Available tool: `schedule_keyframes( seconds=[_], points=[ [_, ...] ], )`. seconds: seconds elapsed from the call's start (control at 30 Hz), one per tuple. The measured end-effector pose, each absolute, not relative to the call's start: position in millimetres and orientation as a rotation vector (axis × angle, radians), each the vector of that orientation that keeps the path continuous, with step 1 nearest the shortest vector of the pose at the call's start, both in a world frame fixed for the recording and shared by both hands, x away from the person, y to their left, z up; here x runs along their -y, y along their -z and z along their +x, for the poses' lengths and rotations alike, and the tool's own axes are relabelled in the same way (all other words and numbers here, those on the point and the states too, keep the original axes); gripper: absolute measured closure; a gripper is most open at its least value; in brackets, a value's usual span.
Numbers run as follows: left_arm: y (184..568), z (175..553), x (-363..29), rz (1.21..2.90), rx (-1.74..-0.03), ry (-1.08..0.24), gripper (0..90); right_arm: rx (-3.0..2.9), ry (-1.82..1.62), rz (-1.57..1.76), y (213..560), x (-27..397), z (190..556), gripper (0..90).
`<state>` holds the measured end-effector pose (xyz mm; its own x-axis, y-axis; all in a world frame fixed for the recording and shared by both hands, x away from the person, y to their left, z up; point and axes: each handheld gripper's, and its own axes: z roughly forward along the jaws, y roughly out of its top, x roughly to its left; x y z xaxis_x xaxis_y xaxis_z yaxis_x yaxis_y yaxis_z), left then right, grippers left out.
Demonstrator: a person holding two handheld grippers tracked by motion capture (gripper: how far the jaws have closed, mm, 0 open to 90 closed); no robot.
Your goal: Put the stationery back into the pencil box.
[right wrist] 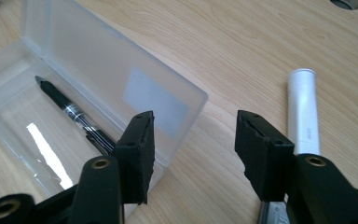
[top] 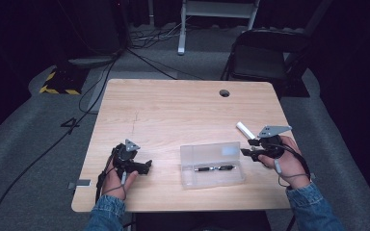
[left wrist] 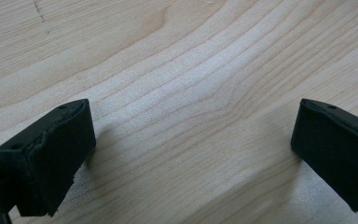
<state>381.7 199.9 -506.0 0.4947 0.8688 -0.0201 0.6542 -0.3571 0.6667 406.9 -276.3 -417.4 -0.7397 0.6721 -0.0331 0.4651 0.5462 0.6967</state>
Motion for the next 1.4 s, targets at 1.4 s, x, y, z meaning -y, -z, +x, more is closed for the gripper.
schedule_keyframes(
  seconds=[1.4],
  points=[
    [506.0, 381.8, -199.8, 2.124, -1.247, -0.449, 0.1, -2.461, -0.607, 1.325, 474.8, 325.0, 436.5, 38.8]
  ],
)
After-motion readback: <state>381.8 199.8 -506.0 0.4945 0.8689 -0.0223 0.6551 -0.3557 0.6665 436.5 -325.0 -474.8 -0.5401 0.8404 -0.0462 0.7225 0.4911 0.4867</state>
